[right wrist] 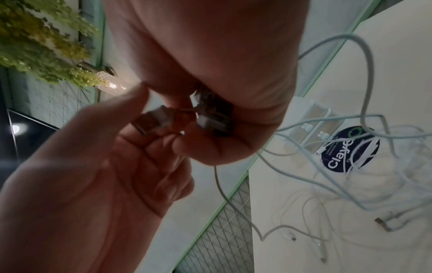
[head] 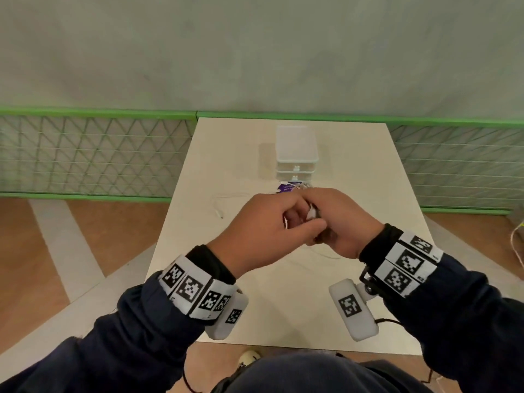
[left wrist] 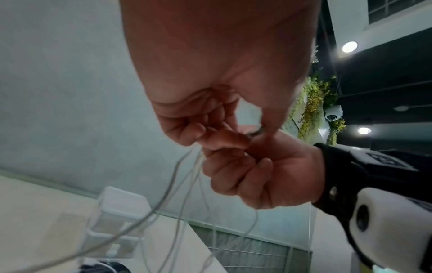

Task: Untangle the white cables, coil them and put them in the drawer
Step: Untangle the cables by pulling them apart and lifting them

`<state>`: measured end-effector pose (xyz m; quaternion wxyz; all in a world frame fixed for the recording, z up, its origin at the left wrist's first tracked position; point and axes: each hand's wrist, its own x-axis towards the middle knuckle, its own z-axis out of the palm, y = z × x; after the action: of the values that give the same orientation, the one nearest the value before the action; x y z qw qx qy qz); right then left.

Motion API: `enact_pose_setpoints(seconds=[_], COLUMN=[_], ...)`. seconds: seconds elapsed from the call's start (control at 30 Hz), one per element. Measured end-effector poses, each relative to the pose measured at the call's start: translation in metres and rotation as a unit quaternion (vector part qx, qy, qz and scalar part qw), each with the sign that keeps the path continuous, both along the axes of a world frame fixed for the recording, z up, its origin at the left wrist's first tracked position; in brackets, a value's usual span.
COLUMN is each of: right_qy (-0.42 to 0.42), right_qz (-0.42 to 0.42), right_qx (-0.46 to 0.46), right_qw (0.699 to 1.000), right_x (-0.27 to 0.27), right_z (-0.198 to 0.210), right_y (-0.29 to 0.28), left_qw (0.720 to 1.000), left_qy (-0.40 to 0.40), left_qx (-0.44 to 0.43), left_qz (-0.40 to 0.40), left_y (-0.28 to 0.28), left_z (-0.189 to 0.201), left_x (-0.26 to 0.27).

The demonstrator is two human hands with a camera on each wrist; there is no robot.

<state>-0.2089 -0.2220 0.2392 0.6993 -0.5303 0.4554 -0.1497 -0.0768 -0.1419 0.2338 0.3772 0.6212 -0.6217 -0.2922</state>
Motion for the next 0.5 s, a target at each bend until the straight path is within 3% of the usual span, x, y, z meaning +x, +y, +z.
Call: enact_pose_setpoints(seconds=[0.13, 0.33, 0.43, 0.5], right_qy=[-0.030, -0.028, -0.016, -0.009], right_qz=[0.039, 0.269, 0.336, 0.330], right_qx=[0.034, -0.016, -0.040, -0.064], right_qw=[0.998, 0.963, 0.941, 0.942], right_x=[-0.004, 0.003, 0.001, -0.002], right_z=[0.005, 0.039, 0.059, 0.068], right_y=[0.001, 0.005, -0.001, -0.004], left_qw=[0.993, 0.988, 0.988, 0.980], left_qy=[0.009, 0.094, 0.114, 0.178], left_qx=[-0.117, 0.006, -0.005, 0.008], left_qz=[0.017, -0.120, -0.106, -0.085], left_y=[0.017, 0.014, 0.007, 0.001], left_z=[0.014, 0.023, 0.015, 0.013], left_x=[0.032, 0.036, 0.027, 0.024])
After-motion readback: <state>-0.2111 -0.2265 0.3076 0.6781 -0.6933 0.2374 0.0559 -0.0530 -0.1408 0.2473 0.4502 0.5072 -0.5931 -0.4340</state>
